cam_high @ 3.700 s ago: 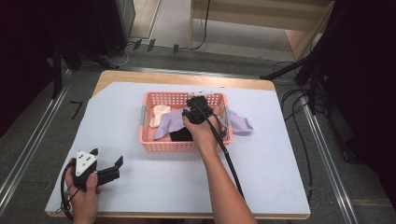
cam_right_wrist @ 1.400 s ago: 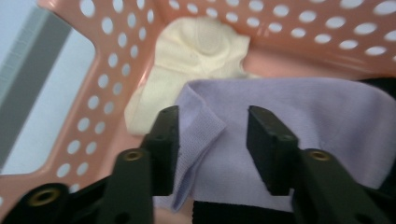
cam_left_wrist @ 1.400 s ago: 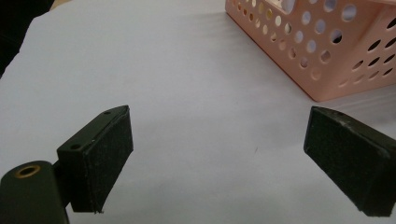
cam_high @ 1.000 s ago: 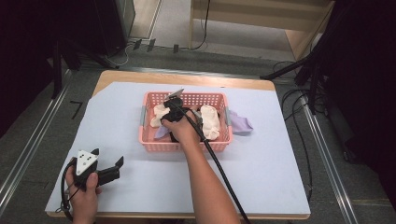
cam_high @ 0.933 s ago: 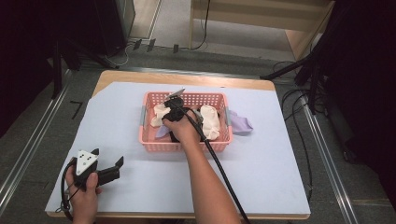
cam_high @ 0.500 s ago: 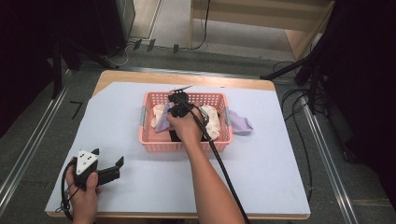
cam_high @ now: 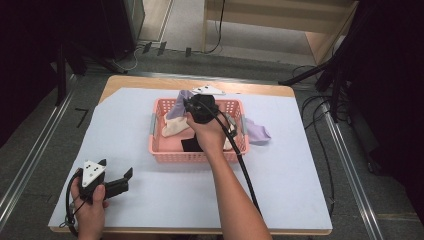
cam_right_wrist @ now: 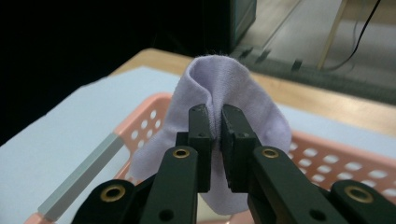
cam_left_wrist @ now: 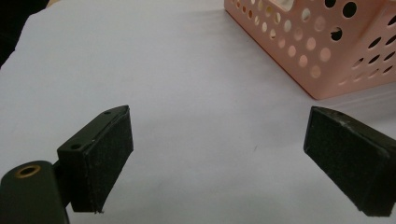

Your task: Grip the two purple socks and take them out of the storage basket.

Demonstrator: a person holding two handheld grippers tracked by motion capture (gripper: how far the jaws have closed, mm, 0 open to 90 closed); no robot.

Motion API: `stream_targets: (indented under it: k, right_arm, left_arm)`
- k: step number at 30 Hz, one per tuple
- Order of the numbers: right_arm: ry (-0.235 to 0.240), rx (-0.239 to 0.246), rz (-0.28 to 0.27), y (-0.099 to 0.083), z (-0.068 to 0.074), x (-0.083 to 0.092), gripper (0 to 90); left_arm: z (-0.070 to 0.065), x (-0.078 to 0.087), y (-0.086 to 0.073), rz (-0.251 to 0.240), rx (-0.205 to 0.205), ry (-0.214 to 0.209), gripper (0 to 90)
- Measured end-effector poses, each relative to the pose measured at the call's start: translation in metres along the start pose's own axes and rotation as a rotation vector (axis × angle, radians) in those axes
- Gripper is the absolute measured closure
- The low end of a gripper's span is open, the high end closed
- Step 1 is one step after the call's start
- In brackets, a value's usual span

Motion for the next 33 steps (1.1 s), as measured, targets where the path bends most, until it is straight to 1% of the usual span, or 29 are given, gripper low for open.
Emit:
stream_targets:
  k: [3, 5, 7, 8, 10, 12, 16, 19, 21, 24, 27, 30, 33]
  right_arm:
    - [-0.02, 0.036, -0.064, 0.001, -0.004, 0.01, 83.7]
    - [-0.028, 0.041, -0.109, 0.001, -0.007, 0.016, 83.7]
    - [-0.033, 0.046, -0.136, 0.001, -0.009, 0.021, 83.8]
    - [-0.039, 0.059, -0.156, 0.001, -0.012, 0.025, 83.8]
    - [-0.045, 0.07, -0.181, 0.001, -0.014, 0.03, 83.8]
    - [-0.052, 0.092, -0.209, 0.002, -0.016, 0.035, 83.8]
    - [-0.064, 0.156, -0.27, 0.005, -0.02, 0.046, 83.8]
    - [-0.078, 0.151, -0.301, 0.007, -0.026, 0.055, 84.0]
    - [-0.102, 0.158, -0.321, 0.008, -0.031, 0.063, 84.0]
    - [-0.124, 0.145, -0.339, 0.007, -0.041, 0.075, 84.0]
    - [-0.154, 0.149, -0.349, 0.005, -0.053, 0.088, 84.0]
    - [-0.181, 0.132, -0.361, 0.001, -0.065, 0.102, 84.0]
    - [-0.212, 0.102, -0.377, -0.003, -0.079, 0.115, 84.0]
  left_arm:
    - [0.0, 0.0, 0.0, 0.002, -0.002, 0.003, 9.0]
    - [0.0, 0.0, 0.0, 0.0, -0.002, 0.002, 9.0]
    - [0.0, 0.0, 0.0, -0.002, -0.002, 0.002, 9.0]
    - [0.0, 0.0, 0.0, -0.007, 0.0, 0.005, 9.0]
    - [0.0, 0.0, 0.0, -0.007, 0.0, 0.005, 9.0]
    - [0.0, 0.0, 0.0, -0.009, -0.002, 0.005, 9.0]
    - [0.0, 0.0, 0.0, -0.009, -0.002, 0.006, 9.0]
    - [0.0, 0.0, 0.0, -0.011, -0.002, 0.005, 9.0]
    - [0.0, 0.0, 0.0, -0.011, -0.003, 0.005, 9.0]
    - [0.0, 0.0, 0.0, -0.01, -0.002, 0.005, 9.0]
    - [0.0, 0.0, 0.0, -0.01, -0.001, 0.007, 9.0]
    - [0.0, 0.0, 0.0, -0.008, -0.003, 0.006, 9.0]
    - [-0.001, 0.0, 0.0, -0.008, -0.007, 0.005, 9.0]
Point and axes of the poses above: each handheld gripper's, and its own axes: x roughly backward along the jaws, y roughly out of its top, z roughly to its left, the point moved 3 cm from there along -x, roughly forward along the jaws, and after that the axes turned 10 degrees about y, right-handed, at the moved point
